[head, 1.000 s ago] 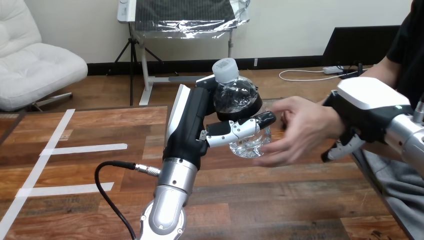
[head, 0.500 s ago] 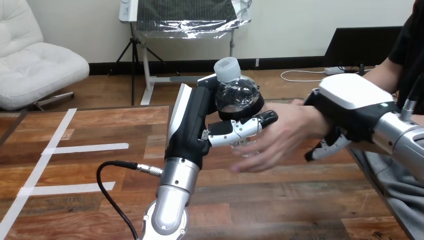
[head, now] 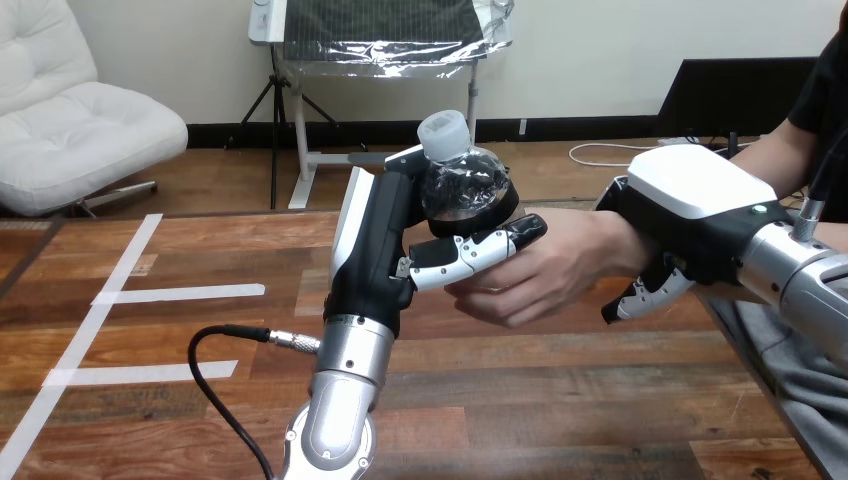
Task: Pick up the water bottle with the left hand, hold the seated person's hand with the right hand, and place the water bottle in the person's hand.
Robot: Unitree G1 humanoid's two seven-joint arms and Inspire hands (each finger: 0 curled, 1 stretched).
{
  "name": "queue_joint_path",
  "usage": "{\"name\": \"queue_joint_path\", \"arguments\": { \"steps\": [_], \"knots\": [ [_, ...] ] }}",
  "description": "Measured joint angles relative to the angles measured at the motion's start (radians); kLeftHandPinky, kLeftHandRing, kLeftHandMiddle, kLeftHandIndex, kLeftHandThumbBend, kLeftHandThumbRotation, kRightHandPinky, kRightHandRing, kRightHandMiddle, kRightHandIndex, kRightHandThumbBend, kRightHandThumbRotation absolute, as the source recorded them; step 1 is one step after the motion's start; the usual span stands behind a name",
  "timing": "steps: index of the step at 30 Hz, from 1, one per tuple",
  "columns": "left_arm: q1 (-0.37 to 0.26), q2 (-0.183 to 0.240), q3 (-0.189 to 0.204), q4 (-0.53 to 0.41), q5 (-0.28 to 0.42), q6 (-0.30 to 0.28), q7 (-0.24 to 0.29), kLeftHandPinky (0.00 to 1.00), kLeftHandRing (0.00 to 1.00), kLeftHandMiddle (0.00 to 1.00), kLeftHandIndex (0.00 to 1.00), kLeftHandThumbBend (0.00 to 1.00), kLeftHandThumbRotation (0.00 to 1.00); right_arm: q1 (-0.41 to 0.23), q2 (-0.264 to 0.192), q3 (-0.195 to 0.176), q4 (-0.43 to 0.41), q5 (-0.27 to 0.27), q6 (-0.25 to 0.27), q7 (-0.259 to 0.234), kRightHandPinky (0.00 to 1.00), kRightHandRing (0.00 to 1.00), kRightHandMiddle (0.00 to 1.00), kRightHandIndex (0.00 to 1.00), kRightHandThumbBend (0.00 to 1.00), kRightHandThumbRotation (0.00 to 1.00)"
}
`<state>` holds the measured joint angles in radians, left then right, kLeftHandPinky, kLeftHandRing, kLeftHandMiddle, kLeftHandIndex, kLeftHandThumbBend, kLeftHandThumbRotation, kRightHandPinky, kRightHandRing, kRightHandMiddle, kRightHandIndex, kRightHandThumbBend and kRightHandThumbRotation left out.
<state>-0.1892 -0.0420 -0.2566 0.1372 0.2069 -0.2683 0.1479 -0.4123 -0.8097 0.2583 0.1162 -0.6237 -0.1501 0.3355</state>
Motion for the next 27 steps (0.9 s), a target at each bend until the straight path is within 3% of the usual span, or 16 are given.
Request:
{"name": "queue_joint_path", "arguments": {
  "steps": [27],
  "knots": [
    [-0.005, 0.0, -0.036, 0.01, -0.001, -0.004, 0.019, 0.38, 0.39, 0.41, 0.48, 0.59, 0.0, 0.001, -0.002, 0.0, 0.001, 0.0, -0.006, 0.0, 0.15, 0.21, 0.28, 0.33, 0.8, 0.0]
  ]
}}
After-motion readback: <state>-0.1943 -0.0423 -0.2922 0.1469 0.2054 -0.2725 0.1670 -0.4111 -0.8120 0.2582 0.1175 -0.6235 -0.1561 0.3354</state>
